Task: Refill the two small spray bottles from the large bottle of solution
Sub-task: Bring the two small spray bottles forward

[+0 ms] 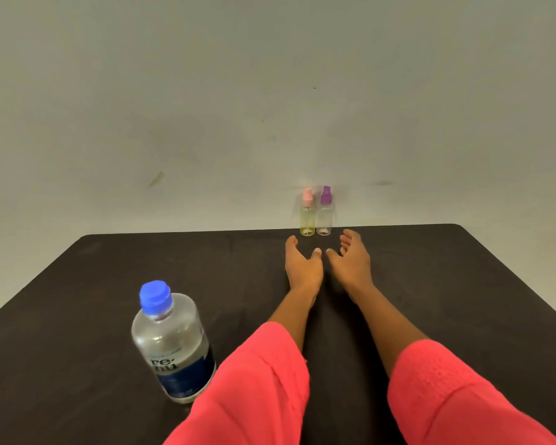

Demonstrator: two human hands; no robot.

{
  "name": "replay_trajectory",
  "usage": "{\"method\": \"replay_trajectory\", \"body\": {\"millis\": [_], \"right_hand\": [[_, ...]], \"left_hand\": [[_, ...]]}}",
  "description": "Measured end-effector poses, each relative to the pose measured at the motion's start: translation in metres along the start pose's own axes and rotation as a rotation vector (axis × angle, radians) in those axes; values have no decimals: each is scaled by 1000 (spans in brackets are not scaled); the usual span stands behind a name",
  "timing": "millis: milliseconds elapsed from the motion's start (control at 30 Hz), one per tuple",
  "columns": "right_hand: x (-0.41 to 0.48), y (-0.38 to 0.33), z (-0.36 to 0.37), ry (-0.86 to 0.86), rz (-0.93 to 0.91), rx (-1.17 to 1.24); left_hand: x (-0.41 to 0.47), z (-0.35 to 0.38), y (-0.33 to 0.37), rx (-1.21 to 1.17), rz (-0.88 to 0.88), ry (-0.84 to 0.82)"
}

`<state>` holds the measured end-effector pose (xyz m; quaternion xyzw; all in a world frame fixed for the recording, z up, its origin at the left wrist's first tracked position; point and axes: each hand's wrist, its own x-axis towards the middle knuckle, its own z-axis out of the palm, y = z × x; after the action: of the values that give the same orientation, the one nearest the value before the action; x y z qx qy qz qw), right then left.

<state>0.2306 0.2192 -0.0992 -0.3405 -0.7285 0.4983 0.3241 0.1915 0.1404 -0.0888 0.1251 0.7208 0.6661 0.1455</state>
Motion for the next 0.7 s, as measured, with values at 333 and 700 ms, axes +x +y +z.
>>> {"method": "replay_trajectory", "body": {"millis": [333,700], "right_hand": [[56,7,16,10,-52,47],[83,13,23,-26,-177,-46]], "left_hand": [[55,24,0,50,95,30],[83,34,-5,129,180,31]]}}
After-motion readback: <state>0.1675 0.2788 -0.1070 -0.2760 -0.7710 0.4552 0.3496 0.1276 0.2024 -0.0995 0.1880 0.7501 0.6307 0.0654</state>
